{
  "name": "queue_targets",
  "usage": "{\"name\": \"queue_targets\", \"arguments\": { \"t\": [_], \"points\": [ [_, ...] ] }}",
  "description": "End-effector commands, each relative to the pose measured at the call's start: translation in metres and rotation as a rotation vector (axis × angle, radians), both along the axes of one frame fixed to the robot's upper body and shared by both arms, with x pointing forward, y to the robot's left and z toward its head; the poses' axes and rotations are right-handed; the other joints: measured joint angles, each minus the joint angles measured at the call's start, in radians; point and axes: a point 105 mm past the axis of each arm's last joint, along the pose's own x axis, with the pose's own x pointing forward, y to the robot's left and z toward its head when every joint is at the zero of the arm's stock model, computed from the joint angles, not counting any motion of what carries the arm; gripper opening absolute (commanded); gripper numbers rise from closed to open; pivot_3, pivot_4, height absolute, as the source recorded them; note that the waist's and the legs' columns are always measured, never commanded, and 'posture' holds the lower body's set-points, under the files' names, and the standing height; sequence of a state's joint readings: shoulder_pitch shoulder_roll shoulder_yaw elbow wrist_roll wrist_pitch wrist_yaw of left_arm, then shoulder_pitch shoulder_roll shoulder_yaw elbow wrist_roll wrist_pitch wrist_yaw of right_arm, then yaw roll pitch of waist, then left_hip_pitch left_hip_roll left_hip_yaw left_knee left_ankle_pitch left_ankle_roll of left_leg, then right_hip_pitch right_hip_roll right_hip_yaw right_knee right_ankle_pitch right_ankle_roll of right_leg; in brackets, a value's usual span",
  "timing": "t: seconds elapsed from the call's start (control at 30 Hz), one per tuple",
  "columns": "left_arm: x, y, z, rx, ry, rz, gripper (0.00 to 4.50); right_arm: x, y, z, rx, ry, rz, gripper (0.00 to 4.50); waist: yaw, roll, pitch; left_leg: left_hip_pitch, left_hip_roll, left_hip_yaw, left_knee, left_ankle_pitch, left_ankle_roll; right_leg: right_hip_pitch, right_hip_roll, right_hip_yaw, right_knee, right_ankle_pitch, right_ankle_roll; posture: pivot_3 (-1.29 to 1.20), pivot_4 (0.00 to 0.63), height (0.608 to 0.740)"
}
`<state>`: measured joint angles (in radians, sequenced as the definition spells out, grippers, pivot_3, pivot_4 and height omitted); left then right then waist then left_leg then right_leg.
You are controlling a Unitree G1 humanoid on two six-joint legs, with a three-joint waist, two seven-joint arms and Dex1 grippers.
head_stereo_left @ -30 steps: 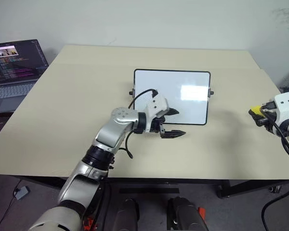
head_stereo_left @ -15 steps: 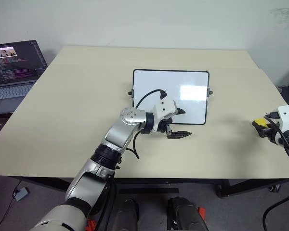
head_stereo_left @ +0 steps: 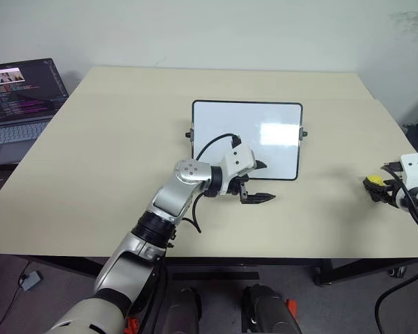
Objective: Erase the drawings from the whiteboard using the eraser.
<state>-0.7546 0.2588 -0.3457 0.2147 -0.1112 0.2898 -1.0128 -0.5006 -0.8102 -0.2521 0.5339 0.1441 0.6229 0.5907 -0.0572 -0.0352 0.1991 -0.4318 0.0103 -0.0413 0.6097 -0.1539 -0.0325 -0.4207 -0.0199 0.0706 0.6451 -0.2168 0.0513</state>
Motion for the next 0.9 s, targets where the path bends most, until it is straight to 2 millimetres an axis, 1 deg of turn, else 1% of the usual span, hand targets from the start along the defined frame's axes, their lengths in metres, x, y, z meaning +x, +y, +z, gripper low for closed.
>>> {"name": "queue_targets", "arguments": {
  "t": [0.03,0.07,0.17,0.27,0.33,0.4,0.53,0.63,0.73,0.8,0.83,0.9],
  "points": [
    [-0.004,-0.005,0.011,-0.023,-0.045,-0.021,4.50,0.005,-0.001,0.019,-0.005,-0.065,0.005,4.06,0.000,0.000,0.000,0.000,0.000,0.000,0.000,0.000,0.000,0.000,0.000,0.000,0.000,0.000,0.000,0.00,0.150,0.740],
    [-0.003,-0.004,0.011,-0.023,-0.045,-0.021,4.50,0.005,-0.001,0.021,-0.006,-0.068,0.008,4.45,0.000,0.000,0.000,0.000,0.000,0.000,0.000,0.000,0.000,0.000,0.000,0.000,0.000,0.000,0.000,0.00,0.150,0.740],
    [-0.002,-0.003,0.012,-0.023,-0.050,-0.014,4.50,0.004,0.003,0.031,-0.013,-0.082,0.034,4.45,0.000,0.000,0.000,0.000,0.000,0.000,0.000,0.000,0.000,0.000,0.000,0.000,0.000,0.000,0.000,0.00,0.150,0.740],
    [0.001,0.002,0.016,-0.029,-0.056,0.001,4.50,0.005,0.012,0.046,-0.046,-0.110,0.077,4.45,-0.001,0.000,0.000,0.000,0.000,0.000,0.000,0.000,0.000,0.000,0.000,0.000,0.000,0.000,0.000,0.00,0.150,0.740],
    [0.004,0.010,0.018,-0.019,-0.083,0.030,4.50,0.009,0.025,0.060,-0.093,-0.166,0.124,4.45,-0.001,0.000,0.000,0.000,0.000,0.000,0.000,0.000,0.000,0.000,0.000,0.000,0.000,0.000,0.000,0.00,0.150,0.740],
    [0.008,0.022,0.024,-0.027,-0.099,0.075,4.50,0.016,0.047,0.074,-0.106,-0.247,0.178,4.45,-0.003,0.000,0.000,0.000,0.000,0.000,0.000,0.000,0.000,0.000,0.000,0.000,0.001,0.000,0.000,0.00,0.150,0.740],
    [0.016,0.043,0.032,-0.044,-0.140,0.169,4.50,0.028,0.071,0.088,-0.075,-0.358,0.196,4.45,-0.003,0.000,0.000,0.001,0.001,0.000,0.000,0.000,0.000,0.000,0.001,0.000,0.001,0.000,0.000,0.00,0.150,0.740],
    [0.025,0.063,0.040,-0.100,-0.156,0.266,4.50,0.038,0.078,0.091,-0.069,-0.422,0.161,4.45,0.000,0.000,0.000,0.000,0.001,0.000,0.000,0.000,0.000,0.000,0.000,0.000,0.000,0.000,0.000,0.00,0.150,0.740],
    [0.037,0.084,0.048,-0.153,-0.177,0.383,4.50,0.043,0.086,0.090,-0.038,-0.470,0.147,4.45,0.002,0.000,0.000,0.000,0.001,0.000,0.000,0.000,0.000,0.000,0.000,0.000,0.000,0.000,0.001,0.00,0.150,0.740],
    [0.044,0.102,0.060,-0.260,-0.164,0.477,4.50,0.046,0.091,0.089,-0.007,-0.515,0.131,4.45,0.002,0.000,0.000,0.000,0.001,-0.001,0.000,0.000,0.000,0.000,0.000,0.000,0.000,0.001,0.001,0.00,0.150,0.740],
    [0.046,0.112,0.067,-0.326,-0.155,0.525,4.50,0.048,0.093,0.087,0.023,-0.529,0.117,4.45,0.002,0.000,0.000,0.000,0.001,-0.001,0.000,0.000,0.000,0.000,0.000,0.000,0.000,0.002,0.004,0.00,0.150,0.740],
    [0.048,0.127,0.078,-0.421,-0.156,0.596,4.50,0.049,0.097,0.083,0.047,-0.551,0.105,4.45,0.002,0.000,0.000,0.000,0.001,-0.001,0.000,0.000,0.000,0.000,0.000,0.000,0.000,0.003,0.005,0.00,0.150,0.740]
  ]
}}
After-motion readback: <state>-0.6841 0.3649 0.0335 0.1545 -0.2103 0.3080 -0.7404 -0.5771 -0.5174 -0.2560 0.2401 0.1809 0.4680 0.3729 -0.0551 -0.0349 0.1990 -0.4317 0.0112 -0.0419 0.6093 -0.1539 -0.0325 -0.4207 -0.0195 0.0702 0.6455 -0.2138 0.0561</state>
